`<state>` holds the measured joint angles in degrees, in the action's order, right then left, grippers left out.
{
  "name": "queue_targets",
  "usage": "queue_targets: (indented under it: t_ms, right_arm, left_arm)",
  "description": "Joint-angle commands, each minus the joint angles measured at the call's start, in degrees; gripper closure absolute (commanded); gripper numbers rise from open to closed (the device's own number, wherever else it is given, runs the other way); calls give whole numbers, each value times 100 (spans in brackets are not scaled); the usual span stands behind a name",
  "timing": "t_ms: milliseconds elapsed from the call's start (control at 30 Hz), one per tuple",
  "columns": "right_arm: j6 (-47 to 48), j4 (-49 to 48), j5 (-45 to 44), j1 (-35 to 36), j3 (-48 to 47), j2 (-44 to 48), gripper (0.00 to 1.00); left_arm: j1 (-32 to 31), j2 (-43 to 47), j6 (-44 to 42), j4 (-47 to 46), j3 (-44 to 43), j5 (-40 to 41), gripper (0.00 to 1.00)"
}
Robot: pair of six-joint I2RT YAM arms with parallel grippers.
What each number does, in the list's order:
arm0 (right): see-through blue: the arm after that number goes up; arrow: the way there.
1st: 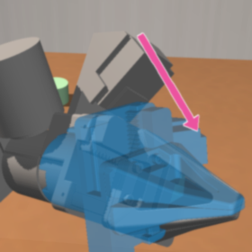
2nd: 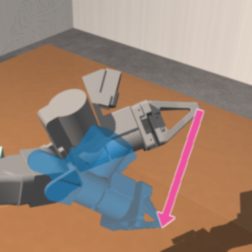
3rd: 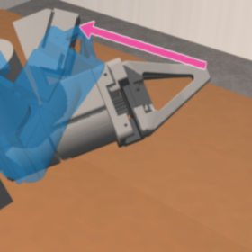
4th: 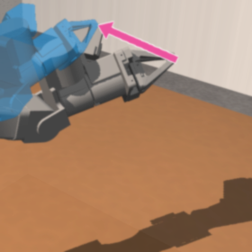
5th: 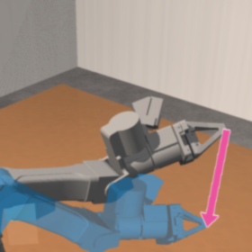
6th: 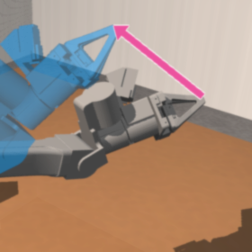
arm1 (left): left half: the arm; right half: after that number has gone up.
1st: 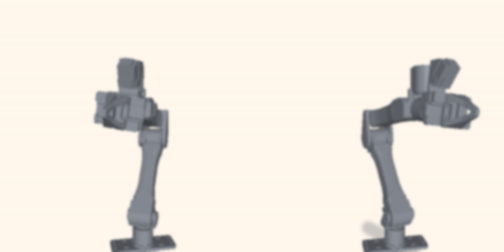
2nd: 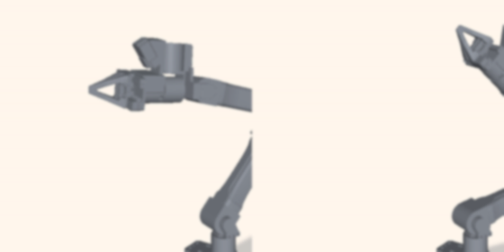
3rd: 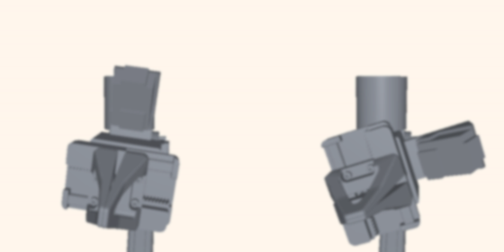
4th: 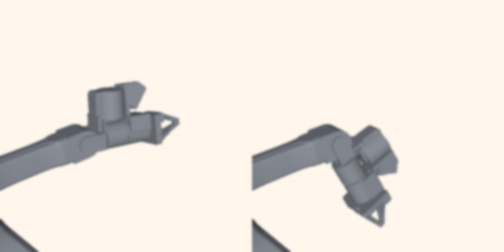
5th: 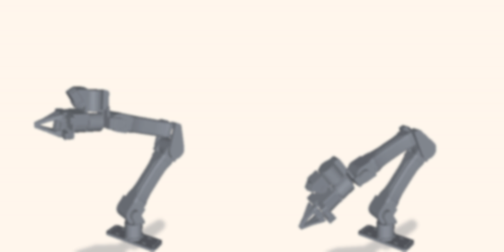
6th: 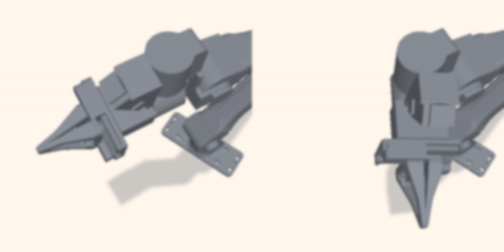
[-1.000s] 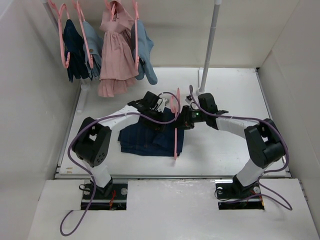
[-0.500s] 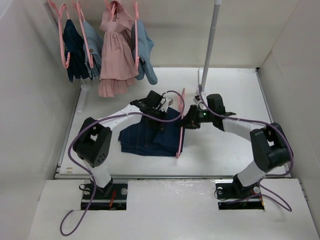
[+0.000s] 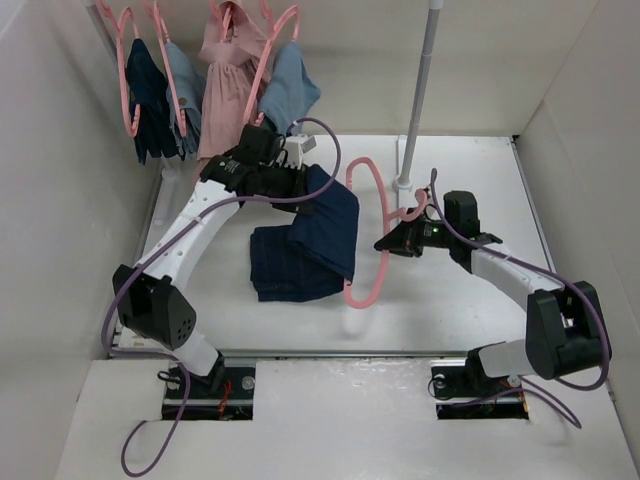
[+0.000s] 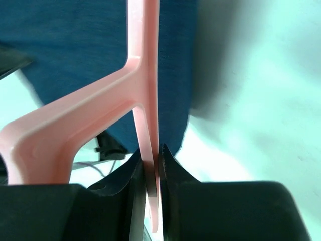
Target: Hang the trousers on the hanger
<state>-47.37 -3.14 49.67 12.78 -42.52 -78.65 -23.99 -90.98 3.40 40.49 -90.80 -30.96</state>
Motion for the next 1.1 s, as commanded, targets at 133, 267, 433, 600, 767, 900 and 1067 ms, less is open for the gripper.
queue_targets:
  t_ms: [133,267,433,600,767,900,1067]
  right_arm:
    - [914,1745,-1011,252,-194,-19,100]
    - [1185,2412,-1363,365,-379,-71,100]
    - [1257,2625,-1759,647,-494,-158,100]
    - [739,1844,-1408,1455,-703,-641,100]
    - [563,1500,-1469,1807,-1118,-1362,100]
    - [501,1500,-1608,1684,-1066,-1250,100]
    - [632,2044,-2118,1360,-889,-521,100]
  left_arm:
    - [158,362,-261,258,-305,-464,100]
    - [158,484,-261,258,-499,-622,100]
    - [158,537,-209,258,-552,-797,100]
    - [158,537,-94,73,-605,-912,100]
    - [-70,537,12,-85,-605,-965,100]
    - [-71,616,-155,55,-474,-746,100]
    - [201,888,-647,354,262,-245,100]
